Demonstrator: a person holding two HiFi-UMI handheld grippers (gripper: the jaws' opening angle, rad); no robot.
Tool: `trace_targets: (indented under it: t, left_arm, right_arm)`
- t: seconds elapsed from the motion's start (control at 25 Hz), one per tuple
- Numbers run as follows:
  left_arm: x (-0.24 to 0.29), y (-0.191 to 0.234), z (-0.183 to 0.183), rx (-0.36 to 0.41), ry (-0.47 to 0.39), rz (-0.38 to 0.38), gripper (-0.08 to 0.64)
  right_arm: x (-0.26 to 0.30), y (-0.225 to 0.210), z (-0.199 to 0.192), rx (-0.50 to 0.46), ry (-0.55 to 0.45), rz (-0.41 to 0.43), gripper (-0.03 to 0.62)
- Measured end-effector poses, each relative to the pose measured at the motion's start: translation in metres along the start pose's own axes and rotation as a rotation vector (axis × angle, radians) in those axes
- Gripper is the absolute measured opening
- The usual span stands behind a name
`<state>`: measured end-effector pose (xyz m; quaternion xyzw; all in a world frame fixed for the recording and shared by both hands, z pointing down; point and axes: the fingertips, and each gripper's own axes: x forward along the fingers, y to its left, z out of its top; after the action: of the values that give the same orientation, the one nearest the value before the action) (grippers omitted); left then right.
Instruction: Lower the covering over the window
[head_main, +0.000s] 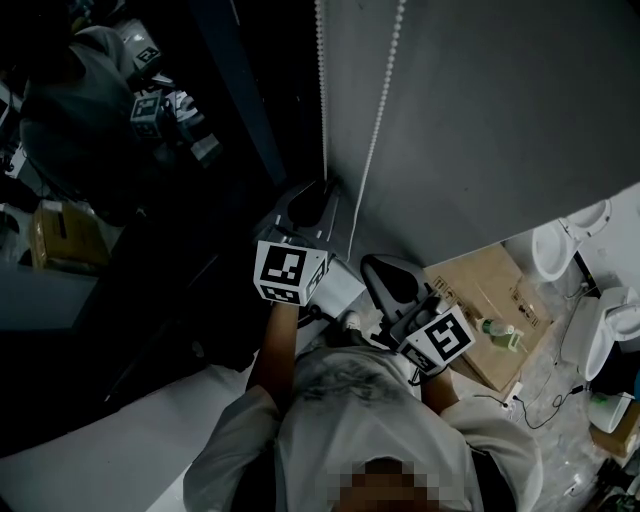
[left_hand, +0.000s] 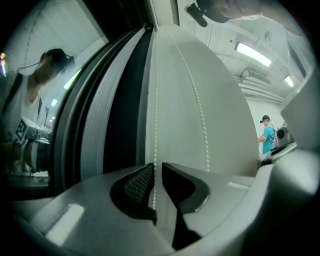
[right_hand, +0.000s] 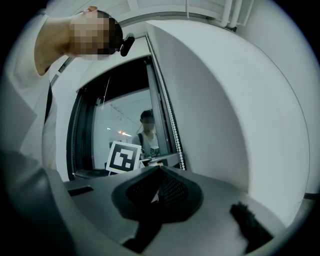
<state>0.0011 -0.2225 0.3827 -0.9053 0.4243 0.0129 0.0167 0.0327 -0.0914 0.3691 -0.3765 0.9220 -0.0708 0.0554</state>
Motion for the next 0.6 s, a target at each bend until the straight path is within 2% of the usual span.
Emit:
trace_targets:
  t: [0.16,0.32,0.6]
  left_arm:
    - [0.001,0.000,0.002,-0.009,-0.005,-0.013,0.008]
    - [-0.003,-0.005,0.003,-0.062,-0.006,-0.057,0.005]
    - [-0.021,-0.021,0.002,-0.097,0.010,-0.092,0.006]
  right_arm:
    - [-0.001,0.000,0.002,0.000,-0.011,-0.010,0.017]
    - [-0.003,0.000,0.001,-0.005,-0.017,-0.020,0.017]
    - [-0.001,0.002,0.012,-0.037,-0.045,-0.011,0.017]
